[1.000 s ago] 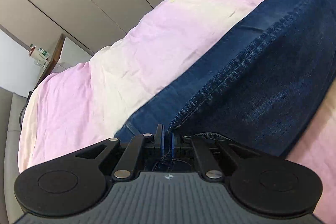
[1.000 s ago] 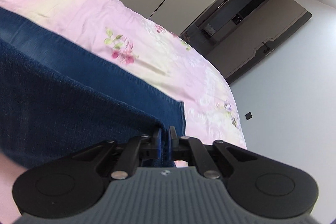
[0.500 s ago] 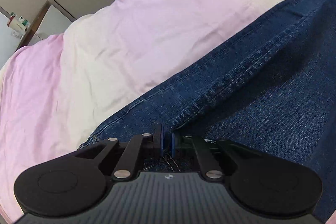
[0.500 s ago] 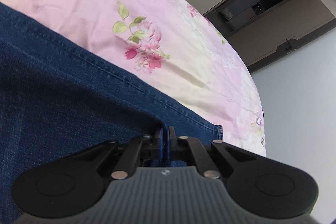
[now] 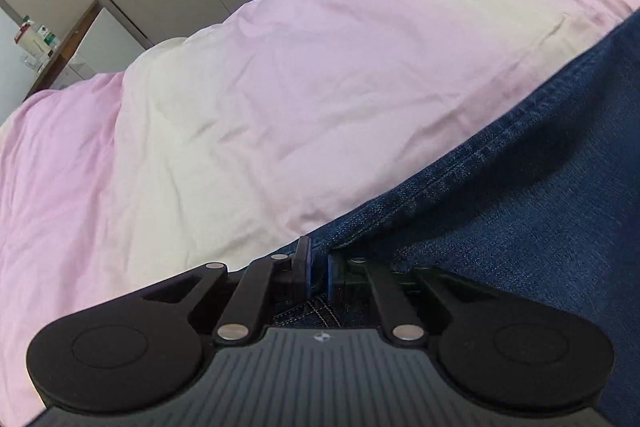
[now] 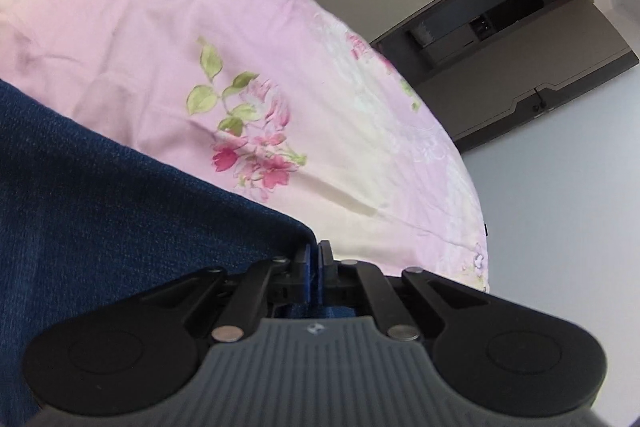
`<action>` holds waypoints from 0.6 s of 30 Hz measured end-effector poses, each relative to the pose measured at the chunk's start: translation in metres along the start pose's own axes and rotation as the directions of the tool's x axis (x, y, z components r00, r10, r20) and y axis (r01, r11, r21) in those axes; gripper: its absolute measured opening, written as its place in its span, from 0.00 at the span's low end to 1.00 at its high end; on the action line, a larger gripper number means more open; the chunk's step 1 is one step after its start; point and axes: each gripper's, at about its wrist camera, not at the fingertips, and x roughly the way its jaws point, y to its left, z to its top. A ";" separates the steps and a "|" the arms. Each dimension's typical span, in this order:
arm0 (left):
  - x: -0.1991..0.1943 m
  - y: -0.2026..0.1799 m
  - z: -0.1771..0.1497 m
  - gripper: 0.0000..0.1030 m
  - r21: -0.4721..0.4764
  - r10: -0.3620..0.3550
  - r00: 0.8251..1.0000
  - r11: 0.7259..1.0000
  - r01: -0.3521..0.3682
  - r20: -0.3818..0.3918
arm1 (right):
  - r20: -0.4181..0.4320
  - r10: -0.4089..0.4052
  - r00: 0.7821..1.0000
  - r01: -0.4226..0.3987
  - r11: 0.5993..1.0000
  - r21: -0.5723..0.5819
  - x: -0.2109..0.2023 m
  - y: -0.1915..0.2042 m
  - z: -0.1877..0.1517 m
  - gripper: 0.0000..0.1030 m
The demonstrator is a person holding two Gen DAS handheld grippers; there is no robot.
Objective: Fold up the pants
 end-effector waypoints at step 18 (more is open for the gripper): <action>-0.018 0.003 -0.009 0.83 -0.104 0.081 0.991 0.992 -0.069 0.108 | 0.149 -0.028 0.988 0.022 0.999 0.042 -0.019 0.032 -0.003 0.55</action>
